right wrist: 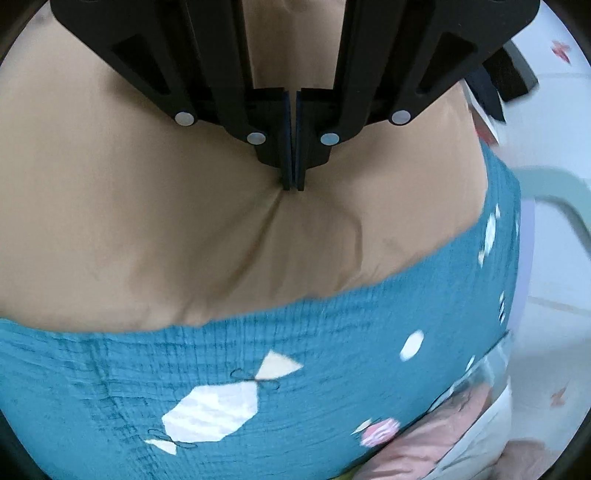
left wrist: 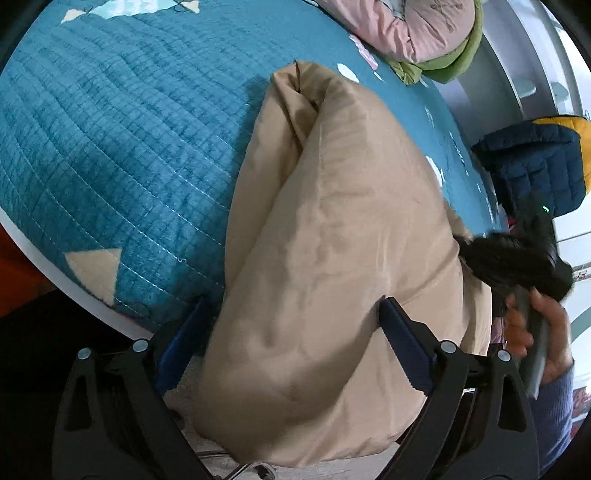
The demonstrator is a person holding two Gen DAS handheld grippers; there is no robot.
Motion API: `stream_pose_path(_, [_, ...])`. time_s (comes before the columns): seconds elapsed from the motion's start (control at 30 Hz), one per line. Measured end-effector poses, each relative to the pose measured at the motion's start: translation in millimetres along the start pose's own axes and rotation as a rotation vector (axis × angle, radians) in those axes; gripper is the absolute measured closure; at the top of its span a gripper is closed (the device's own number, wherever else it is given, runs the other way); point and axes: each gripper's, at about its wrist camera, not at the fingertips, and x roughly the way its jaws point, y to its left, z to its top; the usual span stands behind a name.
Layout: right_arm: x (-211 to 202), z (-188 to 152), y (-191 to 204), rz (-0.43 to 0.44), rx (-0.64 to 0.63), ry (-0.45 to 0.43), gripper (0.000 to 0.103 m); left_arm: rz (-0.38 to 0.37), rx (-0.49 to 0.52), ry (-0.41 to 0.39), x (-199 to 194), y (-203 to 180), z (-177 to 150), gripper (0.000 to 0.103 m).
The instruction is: Fold large clothes
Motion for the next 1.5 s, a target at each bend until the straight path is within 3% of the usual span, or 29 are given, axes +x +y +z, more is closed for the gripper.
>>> stream_pose_path(0.17, [-17,-56,-3,-0.013,-0.023,0.045,0.103,-0.025,-0.012,-0.001,-2,5,-3,0.011])
stream_pose_path(0.3, [-3,-77,-16,-0.05,-0.038,0.044,0.103,-0.042,-0.012,0.014,-9,13,-15,0.011])
stream_pose_path(0.43, [9,-73,-23,-0.043,0.002,-0.003,0.103,-0.069,-0.044,0.039,-13,17,-25,0.011])
stream_pose_path(0.6, [9,-72,-9,-0.129,-0.085,-0.039,0.103,-0.104,-0.101,0.085,-13,24,-38,0.011])
stream_pose_path(1.03, [-4,-75,-25,-0.014,-0.008,-0.087,0.103,-0.102,-0.108,0.173,1,12,-65,0.013])
stream_pose_path(1.17, [-12,-79,-22,0.022,-0.005,-0.118,0.102,-0.123,-0.062,0.142,-6,3,-65,0.032])
stream_pose_path(1.23, [-17,-84,-22,0.037,-0.012,-0.137,0.099,-0.113,-0.041,0.114,-12,-2,-62,0.047])
stream_pose_path(1.4, [-41,-122,-6,-0.033,-0.167,-0.228,0.09,-0.167,-0.007,0.026,-43,-17,-57,0.065])
stream_pose_path(1.5, [-46,-154,13,-0.1,-0.295,-0.309,0.084,-0.203,0.021,-0.001,-58,-31,-50,0.069])
